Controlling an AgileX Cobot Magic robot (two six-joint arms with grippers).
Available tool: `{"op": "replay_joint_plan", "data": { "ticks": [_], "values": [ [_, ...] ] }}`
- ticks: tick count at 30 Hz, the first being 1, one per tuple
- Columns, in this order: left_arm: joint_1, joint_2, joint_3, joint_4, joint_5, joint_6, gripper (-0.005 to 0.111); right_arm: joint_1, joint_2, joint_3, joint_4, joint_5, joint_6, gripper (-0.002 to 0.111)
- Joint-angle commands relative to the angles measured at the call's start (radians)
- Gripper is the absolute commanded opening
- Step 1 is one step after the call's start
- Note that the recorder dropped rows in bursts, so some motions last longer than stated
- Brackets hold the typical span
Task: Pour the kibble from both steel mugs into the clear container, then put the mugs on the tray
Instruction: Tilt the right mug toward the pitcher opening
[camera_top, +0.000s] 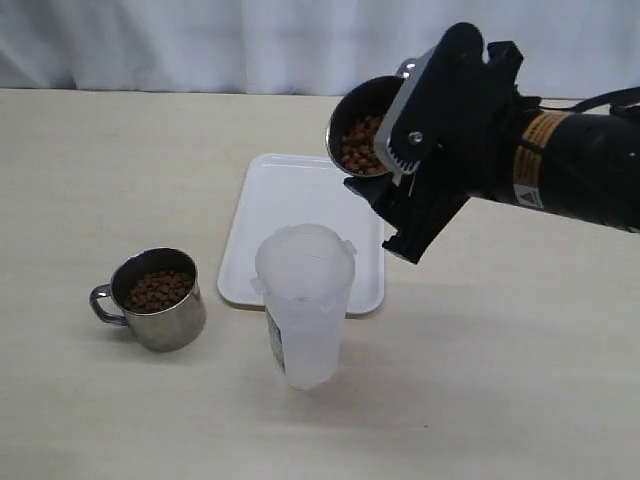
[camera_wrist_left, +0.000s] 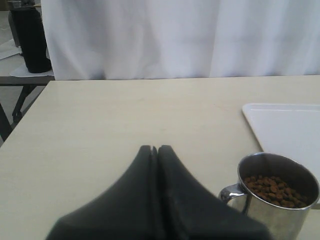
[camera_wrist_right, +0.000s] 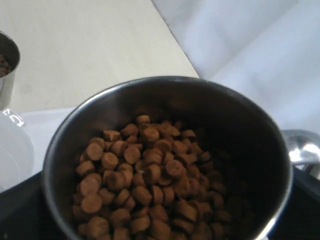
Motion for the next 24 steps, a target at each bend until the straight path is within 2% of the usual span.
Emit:
{"op": "replay_joint_plan", "data": {
  "ticks": [1, 16, 24],
  "values": [
    [0.003, -0.002, 0.002, 0.001, -0.01, 0.003, 0.0, 0.024, 0.026, -0.02, -0.007, 0.003, -0.173, 0.005],
    [0.003, -0.002, 0.002, 0.001, -0.01, 0.003, 0.0, 0.024, 0.036, -0.02, -0.007, -0.059, -0.362, 0.005],
    [0.003, -0.002, 0.002, 0.001, -0.008, 0.003, 0.0, 0.024, 0.036, -0.02, -0.007, -0.064, -0.547, 0.005]
  ]
}}
